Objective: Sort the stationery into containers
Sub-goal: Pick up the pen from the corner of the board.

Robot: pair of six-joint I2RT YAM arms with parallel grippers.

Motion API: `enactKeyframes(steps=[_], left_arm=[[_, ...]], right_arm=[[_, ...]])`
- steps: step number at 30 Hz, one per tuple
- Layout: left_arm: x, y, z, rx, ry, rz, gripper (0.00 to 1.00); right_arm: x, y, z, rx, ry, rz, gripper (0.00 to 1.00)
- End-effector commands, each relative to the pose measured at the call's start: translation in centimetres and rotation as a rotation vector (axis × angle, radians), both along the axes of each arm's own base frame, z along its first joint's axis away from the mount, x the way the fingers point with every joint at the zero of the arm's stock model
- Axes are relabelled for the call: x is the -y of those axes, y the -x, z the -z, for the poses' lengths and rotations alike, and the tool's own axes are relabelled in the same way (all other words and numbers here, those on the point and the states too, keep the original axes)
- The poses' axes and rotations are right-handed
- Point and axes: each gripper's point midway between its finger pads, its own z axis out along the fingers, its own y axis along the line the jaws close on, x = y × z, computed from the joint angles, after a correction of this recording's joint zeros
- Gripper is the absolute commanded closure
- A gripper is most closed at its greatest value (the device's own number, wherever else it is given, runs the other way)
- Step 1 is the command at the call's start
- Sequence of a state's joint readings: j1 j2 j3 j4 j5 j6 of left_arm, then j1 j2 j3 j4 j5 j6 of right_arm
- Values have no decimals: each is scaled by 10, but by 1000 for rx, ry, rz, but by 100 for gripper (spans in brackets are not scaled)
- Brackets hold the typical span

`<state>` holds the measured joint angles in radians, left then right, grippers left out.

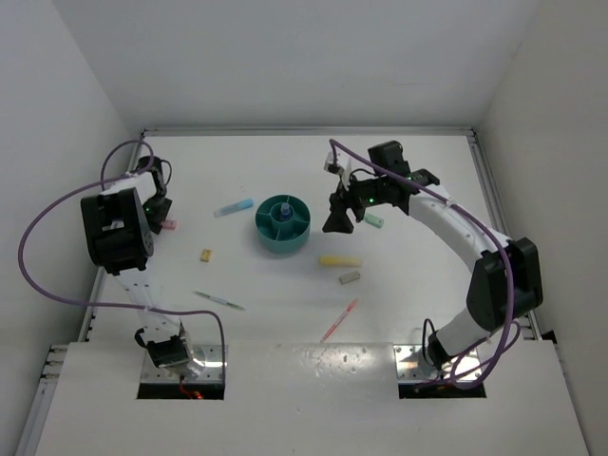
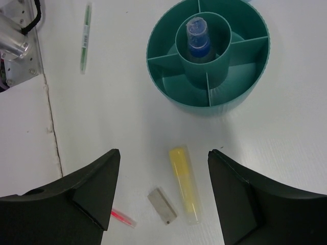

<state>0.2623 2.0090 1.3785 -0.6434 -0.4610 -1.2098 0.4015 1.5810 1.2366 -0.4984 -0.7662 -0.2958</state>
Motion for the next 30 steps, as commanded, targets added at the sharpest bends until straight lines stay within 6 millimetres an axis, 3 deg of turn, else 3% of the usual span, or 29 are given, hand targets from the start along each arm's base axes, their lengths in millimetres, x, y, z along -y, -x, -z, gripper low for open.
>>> enactKeyframes(steps=[1, 7, 8, 12, 15, 16, 17, 18, 19, 20, 21, 22, 23, 24, 25, 26, 27, 28, 29, 30], left_arm=[[6, 1, 4, -27, 5, 6, 44], [10, 1, 9, -50, 9, 23, 47], [10, 1, 9, -50, 9, 23, 57], [8, -4, -5, -19, -2, 33, 76], [12, -11, -30, 13, -38, 97, 87], [12, -12, -39, 24, -47, 113, 90], [19, -19, -61, 72, -69, 155, 97], [23, -23, -76, 96, -98, 197, 100], [28, -23, -85, 97, -125, 269, 100], [43, -28, -116, 163, -160, 337, 100], [53, -36, -133, 223, -184, 396, 100], [65, -33, -138, 221, -211, 505, 100], [102, -40, -149, 293, -177, 657, 100], [121, -49, -194, 464, -234, 745, 100], [139, -48, -210, 519, -280, 879, 100], [186, -38, -199, 591, -206, 1086, 100], [203, -33, -211, 671, -220, 1169, 100], [221, -29, -249, 825, -296, 1253, 100], [243, -17, -235, 859, -251, 1356, 100], [261, -10, -239, 898, -245, 1418, 100]], right_arm=[[3, -5, -19, 55, -46, 1, 30], [6, -5, -29, 65, -77, 3, 30], [9, -6, -26, 57, -74, 12, 30], [12, -7, -26, 47, -81, 22, 31], [14, -8, -28, 44, -89, 24, 45], [13, -5, -24, 20, -92, 14, 55], [12, -4, -28, 18, -101, 6, 66], [13, -2, -20, -7, -86, 0, 81], [12, 1, -15, -37, -89, -10, 83], [13, 2, -15, -21, -77, -30, 75], [14, 3, -8, -33, -67, -37, 61], [15, 4, -4, -31, -62, -44, 38], [16, 6, 0, -21, -56, -57, 16], [18, 10, 7, -21, -51, -63, 0], [19, 11, 10, -6, -44, -63, 0], [20, 10, 10, 4, -38, -57, 0], [23, 8, 13, 2, -20, -38, 13], [23, 8, 13, -15, -15, -37, 41], [26, 3, 17, -42, 22, -4, 99], [27, 1, 22, -103, 48, 12, 100]])
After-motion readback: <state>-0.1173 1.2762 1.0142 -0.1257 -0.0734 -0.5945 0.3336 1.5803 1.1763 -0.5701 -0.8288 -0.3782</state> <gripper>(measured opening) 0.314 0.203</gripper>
